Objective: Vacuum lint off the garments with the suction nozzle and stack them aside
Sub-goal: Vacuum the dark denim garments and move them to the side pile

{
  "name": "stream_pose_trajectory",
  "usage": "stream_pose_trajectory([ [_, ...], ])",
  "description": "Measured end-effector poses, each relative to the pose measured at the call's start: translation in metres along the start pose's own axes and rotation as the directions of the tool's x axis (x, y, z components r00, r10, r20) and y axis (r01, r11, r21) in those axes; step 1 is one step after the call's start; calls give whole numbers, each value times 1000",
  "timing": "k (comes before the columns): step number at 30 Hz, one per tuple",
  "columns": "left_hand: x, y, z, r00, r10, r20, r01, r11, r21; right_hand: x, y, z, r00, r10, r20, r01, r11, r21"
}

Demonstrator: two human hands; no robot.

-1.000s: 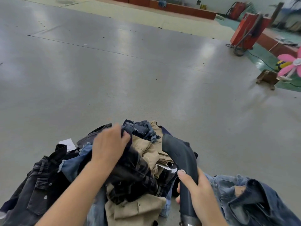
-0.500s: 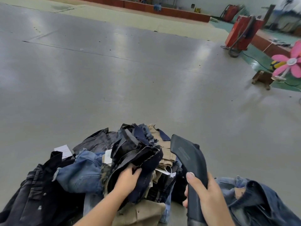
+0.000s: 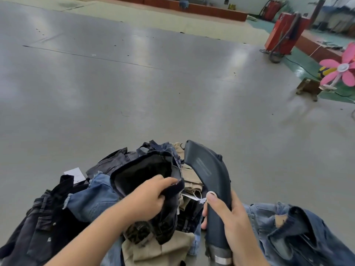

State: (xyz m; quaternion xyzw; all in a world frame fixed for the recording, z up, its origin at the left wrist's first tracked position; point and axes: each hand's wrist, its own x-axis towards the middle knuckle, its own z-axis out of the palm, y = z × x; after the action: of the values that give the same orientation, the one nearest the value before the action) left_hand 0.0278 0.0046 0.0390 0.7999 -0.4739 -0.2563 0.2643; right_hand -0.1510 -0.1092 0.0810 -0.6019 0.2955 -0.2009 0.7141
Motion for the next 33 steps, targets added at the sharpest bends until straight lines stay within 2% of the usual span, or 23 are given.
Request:
stream_pose_trajectory([
  [1,-4,3,-13,1000,14,7,-14,998,55,-1,-1,0,1000,-16,8,16,1000,11],
  [3,-13,7,-35,999,43,-7,-43,999,34,-3,-1,0,999,-39,32,38,999,32],
  [5,-17,13,-47,994,-5,-112,-1,999,-52,-6,-1,3,996,-51,70,48,998,37],
  [7,-16,13,-47,956,-94,-279,74,994,-81,-9,-1,7,992,-64,106,63,998,16],
  [9,-18,8,-39,927,-138,-349,116,990,-82,-12,1,12,989,-68,128,69,998,-4],
  [11,-22,2,-23,930,-158,-331,144,987,-66,-13,3,16,990,-45,136,47,999,-11],
  [14,-25,2,0,944,-79,-322,143,974,178,-13,8,23,988,-10,154,13,1000,-18],
  [15,-25,4,4,952,-48,-304,114,972,205,-13,9,26,987,-10,162,14,1000,-25],
  [16,-24,5,6,966,-40,-254,83,984,160,-13,8,28,987,-15,162,20,999,-29],
  [19,-26,7,5,999,-37,-18,34,993,-114,-10,8,30,993,-29,112,30,999,-10],
  [20,-27,6,7,1000,-24,6,25,991,-129,-9,8,29,995,-33,97,33,999,0],
  [25,-23,19,28,982,65,-175,-49,995,91,-12,12,35,993,-53,104,58,998,-40],
  [29,-23,22,41,990,81,-118,-63,987,151,-10,21,38,997,-60,46,67,982,-176],
  [33,-19,20,44,999,10,-32,3,922,387,-13,26,43,999,-4,46,16,970,-243],
])
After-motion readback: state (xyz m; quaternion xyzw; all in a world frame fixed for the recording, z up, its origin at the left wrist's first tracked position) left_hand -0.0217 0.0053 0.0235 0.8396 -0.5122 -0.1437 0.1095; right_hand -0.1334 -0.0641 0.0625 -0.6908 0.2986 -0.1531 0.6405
